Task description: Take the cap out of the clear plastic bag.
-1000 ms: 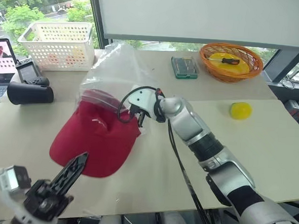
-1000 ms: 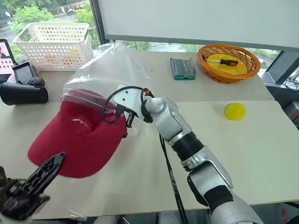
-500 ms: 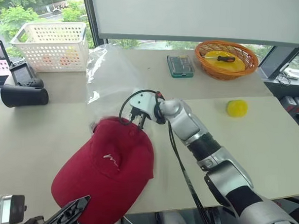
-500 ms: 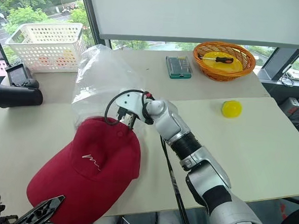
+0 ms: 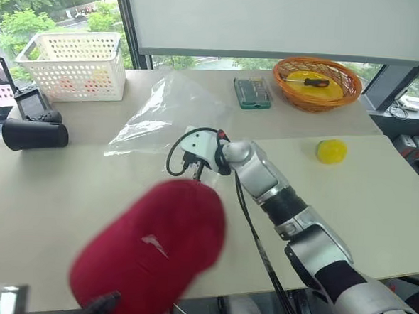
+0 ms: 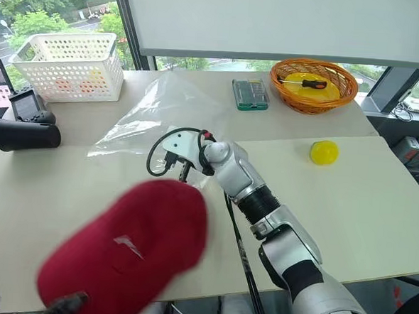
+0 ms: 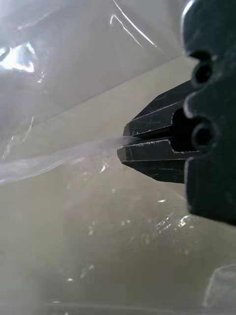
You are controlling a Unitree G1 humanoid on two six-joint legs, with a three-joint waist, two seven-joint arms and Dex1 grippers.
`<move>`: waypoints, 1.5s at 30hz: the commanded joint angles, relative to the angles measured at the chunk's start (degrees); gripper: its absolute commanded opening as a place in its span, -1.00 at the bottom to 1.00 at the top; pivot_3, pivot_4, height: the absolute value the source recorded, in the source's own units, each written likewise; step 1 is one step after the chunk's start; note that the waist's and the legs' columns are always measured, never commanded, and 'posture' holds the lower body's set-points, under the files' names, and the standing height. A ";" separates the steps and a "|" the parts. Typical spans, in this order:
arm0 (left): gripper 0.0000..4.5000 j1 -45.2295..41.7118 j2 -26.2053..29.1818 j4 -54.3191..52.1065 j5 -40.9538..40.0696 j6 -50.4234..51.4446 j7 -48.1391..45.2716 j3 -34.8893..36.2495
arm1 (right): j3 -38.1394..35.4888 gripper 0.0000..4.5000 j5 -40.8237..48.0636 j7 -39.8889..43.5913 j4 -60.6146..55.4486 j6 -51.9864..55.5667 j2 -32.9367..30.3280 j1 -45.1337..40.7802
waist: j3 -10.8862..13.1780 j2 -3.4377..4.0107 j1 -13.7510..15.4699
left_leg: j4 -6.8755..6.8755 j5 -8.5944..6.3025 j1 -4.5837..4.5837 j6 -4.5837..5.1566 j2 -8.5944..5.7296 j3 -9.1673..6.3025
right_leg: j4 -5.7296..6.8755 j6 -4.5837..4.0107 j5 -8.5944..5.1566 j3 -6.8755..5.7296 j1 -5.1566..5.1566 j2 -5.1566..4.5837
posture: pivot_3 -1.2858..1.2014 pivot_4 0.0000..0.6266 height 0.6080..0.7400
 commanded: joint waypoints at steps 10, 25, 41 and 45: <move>-0.95 -33.67 7.50 -1.04 -6.98 -11.27 29.12 7.09 | -1.27 -1.00 -0.54 -0.11 -1.40 -1.26 0.72 -1.19 | -0.09 -0.16 1.24 | 0.13 0.01 0.29 -0.02 0.52 -0.11 | 0.26 -0.39 0.24 0.00 0.15 0.64 | 0.03 -0.52 0.94; -0.95 -76.53 -10.09 13.65 11.71 -20.56 67.33 -22.85 | -0.41 -1.00 -2.55 0.02 -14.60 7.53 -1.48 5.78 | -0.16 -0.30 1.54 | 0.08 0.10 0.28 -0.22 0.56 0.06 | 0.25 -0.74 0.78 0.28 0.11 0.72 | 0.03 -0.52 0.94; -0.95 -82.20 -25.81 20.07 7.81 -16.80 63.72 -26.91 | 3.94 -1.00 -4.60 1.88 -26.24 11.87 -6.81 14.20 | -0.22 -0.40 2.12 | 0.25 0.14 0.29 -0.26 0.38 0.04 | 0.21 -0.57 0.87 0.28 0.26 0.63 | 0.03 -0.52 0.94; -0.95 -80.65 -29.57 24.97 7.03 -15.64 66.05 -27.68 | 4.57 -1.00 -4.79 0.42 -25.58 10.08 -6.56 16.10 | -0.22 -0.40 1.99 | 0.25 0.14 0.32 -0.26 0.37 0.04 | 0.21 -0.55 0.87 0.30 0.28 0.62 | 0.03 -0.52 0.94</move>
